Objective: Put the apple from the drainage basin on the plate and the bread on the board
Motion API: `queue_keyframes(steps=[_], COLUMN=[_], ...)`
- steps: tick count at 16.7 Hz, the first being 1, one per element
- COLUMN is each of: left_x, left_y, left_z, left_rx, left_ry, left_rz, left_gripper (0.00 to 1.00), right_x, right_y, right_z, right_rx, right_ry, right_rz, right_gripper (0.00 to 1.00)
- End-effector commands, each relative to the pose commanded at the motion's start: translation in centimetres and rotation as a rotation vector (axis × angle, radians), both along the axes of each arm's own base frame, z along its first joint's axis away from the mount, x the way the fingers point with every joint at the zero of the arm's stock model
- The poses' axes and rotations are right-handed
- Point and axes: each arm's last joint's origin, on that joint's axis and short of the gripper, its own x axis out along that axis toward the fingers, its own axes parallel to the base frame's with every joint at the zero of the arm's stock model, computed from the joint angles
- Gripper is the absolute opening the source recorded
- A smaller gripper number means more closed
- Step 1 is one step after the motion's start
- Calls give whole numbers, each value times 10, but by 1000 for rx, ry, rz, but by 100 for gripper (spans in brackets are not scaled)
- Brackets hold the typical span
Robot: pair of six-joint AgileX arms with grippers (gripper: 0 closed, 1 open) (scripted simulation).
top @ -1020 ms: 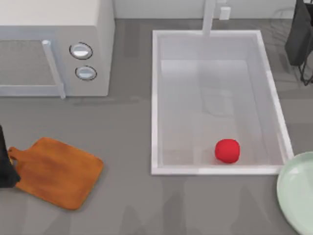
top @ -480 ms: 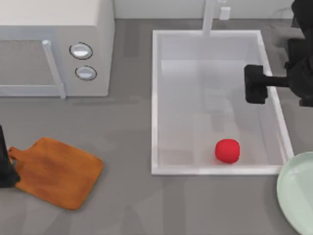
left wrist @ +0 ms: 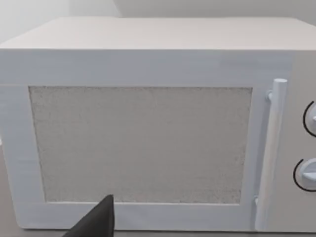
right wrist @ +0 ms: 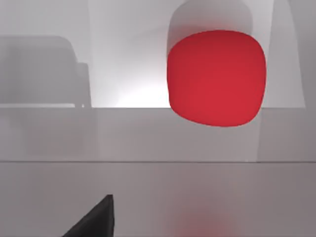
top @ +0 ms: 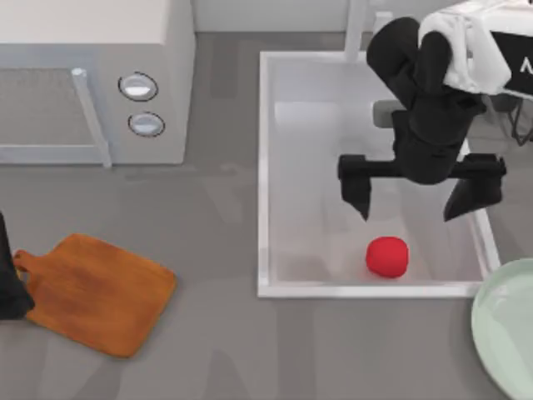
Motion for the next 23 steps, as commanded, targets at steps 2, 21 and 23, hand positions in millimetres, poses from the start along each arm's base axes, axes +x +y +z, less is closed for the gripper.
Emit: queue_keyframes(steps=[2,21,23], left_x=[0,0,0], left_y=[0,0,0], left_z=[0,0,0], left_rx=[0,0,0], left_ry=[0,0,0], left_rz=[0,0,0], left_gripper=[100,100,100], right_x=[2,2,2], right_y=[3,3,3], right_z=[-4,-157,-157], right_rx=[-7,-7,-7], right_ry=[15,15,15], right_rz=[0,0,0], right_gripper=[100,100,100])
